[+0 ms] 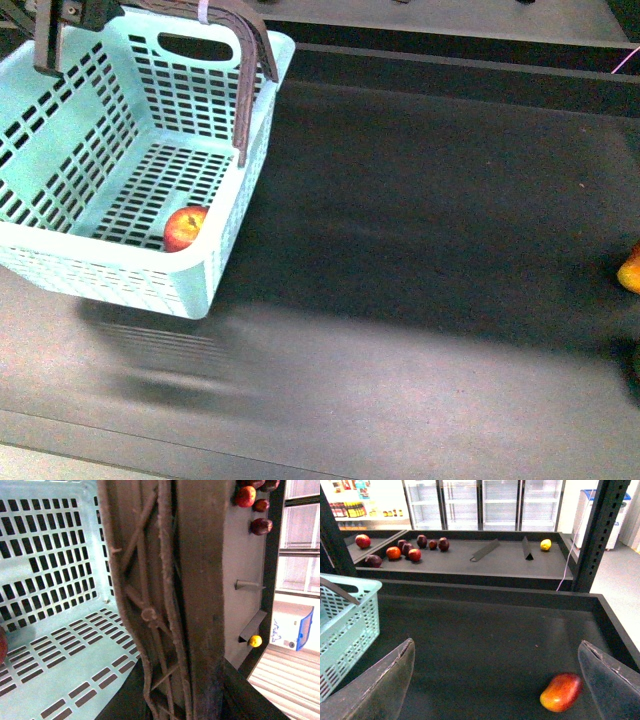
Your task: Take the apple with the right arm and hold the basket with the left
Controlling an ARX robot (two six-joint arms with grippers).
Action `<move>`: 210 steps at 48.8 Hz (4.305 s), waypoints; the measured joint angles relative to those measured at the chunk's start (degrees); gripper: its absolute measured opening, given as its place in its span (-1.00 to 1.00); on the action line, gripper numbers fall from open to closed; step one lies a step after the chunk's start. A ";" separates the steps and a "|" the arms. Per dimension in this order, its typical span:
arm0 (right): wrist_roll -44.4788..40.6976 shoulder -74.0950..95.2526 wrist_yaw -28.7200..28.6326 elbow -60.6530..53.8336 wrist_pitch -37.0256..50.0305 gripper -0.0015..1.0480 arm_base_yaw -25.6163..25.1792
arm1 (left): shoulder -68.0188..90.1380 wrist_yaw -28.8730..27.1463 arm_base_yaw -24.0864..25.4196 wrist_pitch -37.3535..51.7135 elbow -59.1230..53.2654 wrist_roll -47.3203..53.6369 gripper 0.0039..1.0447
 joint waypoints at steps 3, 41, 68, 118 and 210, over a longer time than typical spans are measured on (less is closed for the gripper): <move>0.00 0.00 0.00 0.00 0.00 0.83 0.00 | 0.72 0.17 -0.28 0.02 0.04 -0.57 -0.64; 0.00 0.00 0.00 0.00 0.00 0.83 0.00 | -3.30 -1.44 -1.01 6.16 -5.60 -6.29 0.65; 0.00 0.00 0.00 0.00 0.00 0.83 0.00 | -29.59 -6.84 -3.13 38.40 -35.74 46.58 0.27; 0.00 0.00 0.00 0.00 0.00 0.83 0.00 | -65.72 3.08 7.48 43.39 -75.34 79.25 -0.94; 0.00 0.00 0.00 0.00 0.00 0.83 0.00 | -118.77 3.17 7.52 -2.99 -80.76 79.43 -0.94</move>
